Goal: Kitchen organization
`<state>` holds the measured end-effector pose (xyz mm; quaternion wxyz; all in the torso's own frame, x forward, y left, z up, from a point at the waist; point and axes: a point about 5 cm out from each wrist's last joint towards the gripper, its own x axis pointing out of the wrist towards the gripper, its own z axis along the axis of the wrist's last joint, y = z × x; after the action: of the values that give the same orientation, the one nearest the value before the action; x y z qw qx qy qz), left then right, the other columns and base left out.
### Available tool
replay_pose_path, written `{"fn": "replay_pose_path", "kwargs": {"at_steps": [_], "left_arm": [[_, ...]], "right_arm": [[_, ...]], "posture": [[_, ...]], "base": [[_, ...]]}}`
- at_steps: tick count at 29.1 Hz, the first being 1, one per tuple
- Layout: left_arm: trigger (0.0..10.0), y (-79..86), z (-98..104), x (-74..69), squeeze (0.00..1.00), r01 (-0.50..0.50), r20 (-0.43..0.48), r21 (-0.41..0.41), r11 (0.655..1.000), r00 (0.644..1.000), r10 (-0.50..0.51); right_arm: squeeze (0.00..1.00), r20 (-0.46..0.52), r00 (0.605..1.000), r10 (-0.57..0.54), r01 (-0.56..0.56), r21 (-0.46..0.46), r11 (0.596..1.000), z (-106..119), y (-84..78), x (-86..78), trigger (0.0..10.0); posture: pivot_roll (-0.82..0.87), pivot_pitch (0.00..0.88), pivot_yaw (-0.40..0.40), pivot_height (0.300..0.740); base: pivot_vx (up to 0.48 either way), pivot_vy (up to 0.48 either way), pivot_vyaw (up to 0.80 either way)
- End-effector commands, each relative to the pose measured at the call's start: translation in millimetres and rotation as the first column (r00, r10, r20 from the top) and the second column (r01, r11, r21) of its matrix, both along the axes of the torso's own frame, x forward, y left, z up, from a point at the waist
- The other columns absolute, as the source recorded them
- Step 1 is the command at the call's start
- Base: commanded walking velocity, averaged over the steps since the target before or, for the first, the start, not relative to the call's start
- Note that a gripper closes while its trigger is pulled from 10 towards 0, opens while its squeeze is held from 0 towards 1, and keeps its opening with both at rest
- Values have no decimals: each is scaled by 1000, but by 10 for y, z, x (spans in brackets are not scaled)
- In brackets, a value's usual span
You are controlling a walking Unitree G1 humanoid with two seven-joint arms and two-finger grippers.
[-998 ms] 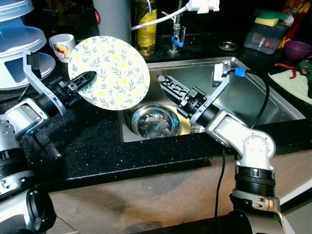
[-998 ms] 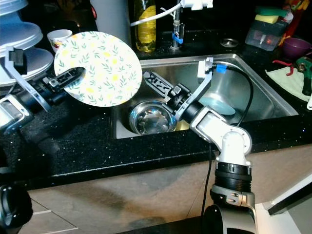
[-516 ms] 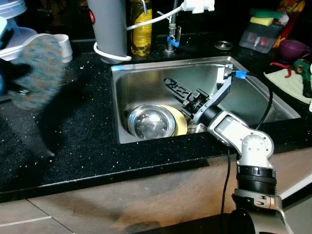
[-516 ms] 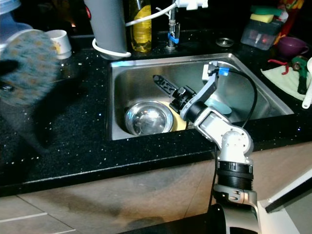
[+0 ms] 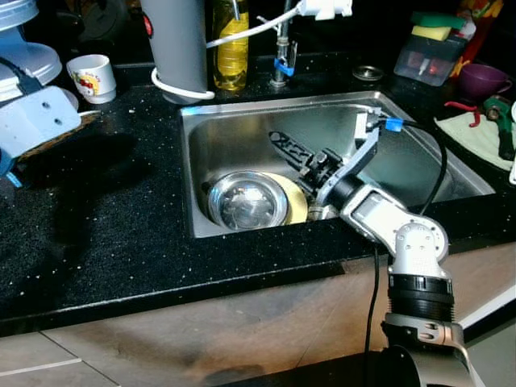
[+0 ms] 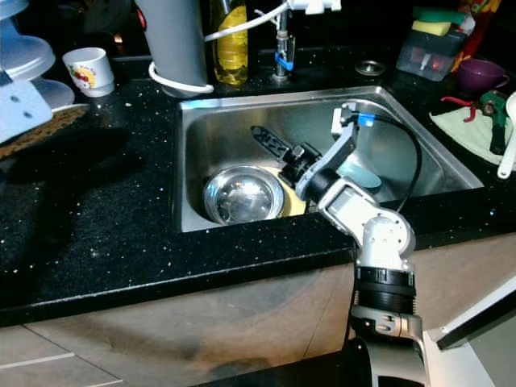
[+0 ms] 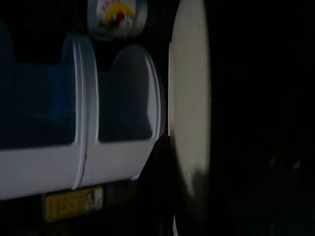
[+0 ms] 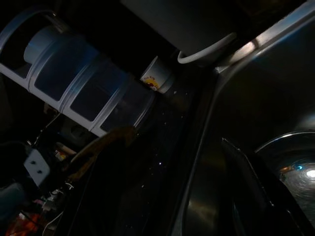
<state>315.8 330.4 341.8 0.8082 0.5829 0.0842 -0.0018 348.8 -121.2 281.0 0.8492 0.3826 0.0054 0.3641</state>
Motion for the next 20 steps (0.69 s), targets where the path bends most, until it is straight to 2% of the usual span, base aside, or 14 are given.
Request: {"fn": "replay_pose_path", "kwargs": {"at_steps": [1, 9, 14, 16, 17, 18, 19, 20], "left_arm": [[0, 115, -79, -19, 0, -33, -54, 54, 998, 998, 36], [0, 189, -22, -20, 0, -36, -37, 93, 995, 999, 39], [0, 231, -12, -16, 0, -53, -50, 71, 996, 997, 56], [0, 261, -68, -17, 0, -84, -90, 14, 996, 992, 85], [0, 255, -134, -13, 0, -110, -128, -71, 991, 987, 100], [0, 255, -134, -13, 0, -110, -128, -71, 991, 987, 100], [0, 226, -168, -6, 0, -104, -150, -112, 988, 985, 87], [0, 169, -202, 11, 0, -88, -168, -200, 976, 984, 54]], "right_arm": [[0, -16, 1000, -9, 9, 11, 1000, -46, -5, -1, 10000], [0, -19, 1000, -10, 10, 20, 1000, -45, -8, -2, 10000], [0, -20, 1000, -13, 13, 19, 1000, -43, -16, 4, 10000], [0, -18, 1000, -17, 17, 15, 1000, -40, -21, 9, 10000], [0, -16, 1000, -20, 20, 10, 1000, -38, -24, 13, 10000], [0, -16, 1000, -20, 20, 10, 1000, -38, -24, 13, 10000], [0, -15, 1000, -22, 22, 8, 1000, -37, -25, 15, 10000], [0, -14, 1000, -24, 24, 5, 1000, -37, -27, 17, 10000]], "posture": [[-11, 138, 0, 740], [-11, 146, 2, 740], [-10, 148, 3, 740], [-12, 150, 4, 740], [-12, 151, 3, 740], [-12, 151, 3, 740], [-12, 151, 3, 740], [-13, 153, 5, 740]], "base": [[0, 0, 0], [0, 0, 0], [0, 0, 0], [0, 0, 0], [0, 0, 0], [0, 0, 0], [0, 0, 0], [0, 0, 0]]}}
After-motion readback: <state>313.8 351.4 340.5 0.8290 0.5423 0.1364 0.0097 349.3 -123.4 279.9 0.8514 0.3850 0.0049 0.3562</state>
